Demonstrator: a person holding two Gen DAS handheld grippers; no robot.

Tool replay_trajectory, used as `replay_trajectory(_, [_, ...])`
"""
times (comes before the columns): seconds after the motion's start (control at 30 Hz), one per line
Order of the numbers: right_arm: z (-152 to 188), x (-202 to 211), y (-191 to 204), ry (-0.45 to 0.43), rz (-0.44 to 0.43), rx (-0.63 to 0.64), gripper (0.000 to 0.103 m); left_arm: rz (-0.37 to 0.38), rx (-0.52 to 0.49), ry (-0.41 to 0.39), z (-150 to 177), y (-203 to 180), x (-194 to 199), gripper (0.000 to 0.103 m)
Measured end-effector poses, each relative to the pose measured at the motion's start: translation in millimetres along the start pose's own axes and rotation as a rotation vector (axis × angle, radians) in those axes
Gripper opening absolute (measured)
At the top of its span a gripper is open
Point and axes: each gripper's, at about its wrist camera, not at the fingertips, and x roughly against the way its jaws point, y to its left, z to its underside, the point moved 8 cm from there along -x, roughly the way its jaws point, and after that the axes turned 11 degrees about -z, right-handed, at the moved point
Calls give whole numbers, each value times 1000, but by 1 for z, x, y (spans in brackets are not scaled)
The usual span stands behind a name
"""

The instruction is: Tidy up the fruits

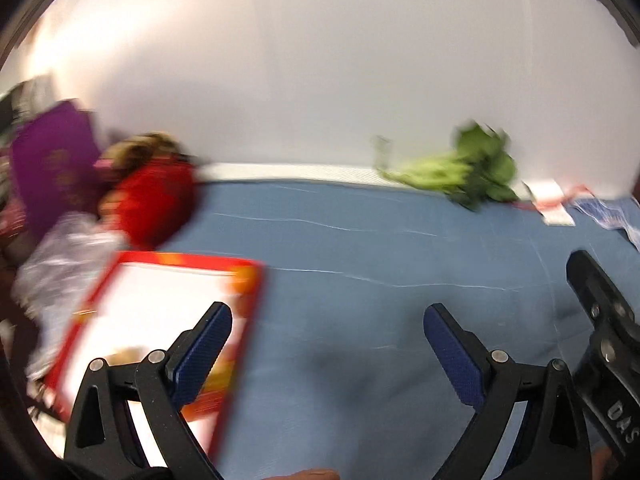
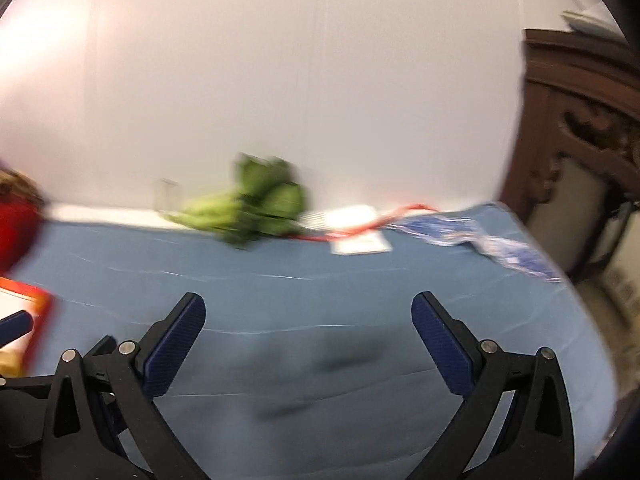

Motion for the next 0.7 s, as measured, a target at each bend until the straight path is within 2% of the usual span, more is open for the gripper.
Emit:
replay_trajectory(0.07, [-1,16,27,-12,-107,-8,103,-76,43,-7,6,39,17,98])
replay_trajectory(0.13, [2,32,62,13,-232,6,103,-136,83,9,20,82,36,98])
replay_trajectory(0.33, [-1,79,157,-12,-457,81,103,-329,154,39,56,187,91,98])
replay_trajectory(0.43, [1,100,188,-32,-514,104,103,-359,177,35,65,216,115,98])
replay_trajectory(0.57, [10,123,216,-29,-565,134,103,-346,232,50,74,242,137,98])
replay_trajectory(0.7, [18,142,227,-42,-606,125,103,-351,274,48,82,263,158,98])
